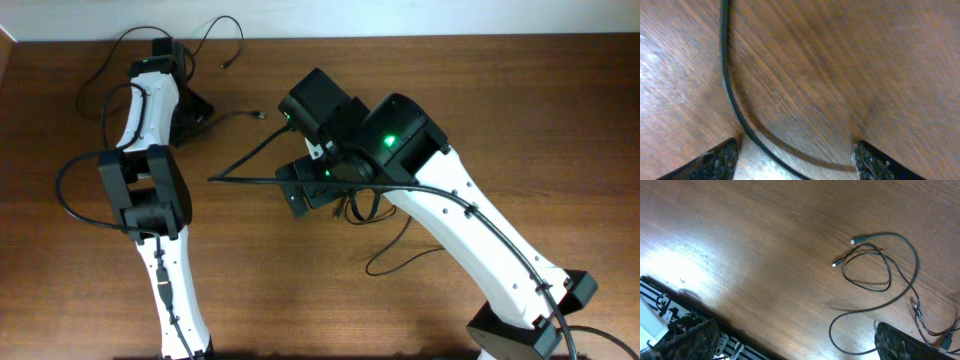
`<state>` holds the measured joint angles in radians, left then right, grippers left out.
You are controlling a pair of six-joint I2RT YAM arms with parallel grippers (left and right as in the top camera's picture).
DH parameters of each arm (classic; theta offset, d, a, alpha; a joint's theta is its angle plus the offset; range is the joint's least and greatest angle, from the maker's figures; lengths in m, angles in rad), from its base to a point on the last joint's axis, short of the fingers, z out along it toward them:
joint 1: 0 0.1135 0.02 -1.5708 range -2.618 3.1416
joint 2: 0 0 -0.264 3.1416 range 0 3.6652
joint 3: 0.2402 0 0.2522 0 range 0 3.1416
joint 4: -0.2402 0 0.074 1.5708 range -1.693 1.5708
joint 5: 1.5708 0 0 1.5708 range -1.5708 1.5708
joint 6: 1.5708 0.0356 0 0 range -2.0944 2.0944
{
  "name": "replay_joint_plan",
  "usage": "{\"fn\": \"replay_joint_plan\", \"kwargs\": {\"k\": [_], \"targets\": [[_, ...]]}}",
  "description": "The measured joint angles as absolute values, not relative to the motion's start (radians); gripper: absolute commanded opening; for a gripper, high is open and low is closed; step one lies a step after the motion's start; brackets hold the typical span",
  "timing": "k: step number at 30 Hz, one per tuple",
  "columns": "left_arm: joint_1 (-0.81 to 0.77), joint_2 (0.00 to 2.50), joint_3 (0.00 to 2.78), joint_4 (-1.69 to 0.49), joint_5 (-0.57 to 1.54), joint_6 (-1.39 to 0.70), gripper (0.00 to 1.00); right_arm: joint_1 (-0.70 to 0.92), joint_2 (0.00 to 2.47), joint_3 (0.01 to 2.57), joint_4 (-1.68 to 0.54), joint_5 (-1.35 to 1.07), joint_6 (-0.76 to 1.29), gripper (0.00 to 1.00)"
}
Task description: Untangle cables
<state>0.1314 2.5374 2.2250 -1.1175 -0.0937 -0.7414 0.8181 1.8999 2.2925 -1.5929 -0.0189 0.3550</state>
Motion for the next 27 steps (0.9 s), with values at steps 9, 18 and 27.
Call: {"fn": "replay_joint_plan", "kwargs": {"k": [9,18,27], "targets": [[0.159,2.563,2.244,-0.960,-0.078,-0.710,0.00,0.818,1.900,2.292,-1.596,-0.019,0.355,0.99],[0.223,2.665,2.472,-0.870,0.031,-0.514,0.02,0.818,1.900,2.292,-1.635,-0.019,0.355,0.99],[0.393,2.644,2.795,-0.919,0.209,-0.493,0.99,0.818,1.900,2.292,-1.637,-0.019,0.355,0.99]]}}
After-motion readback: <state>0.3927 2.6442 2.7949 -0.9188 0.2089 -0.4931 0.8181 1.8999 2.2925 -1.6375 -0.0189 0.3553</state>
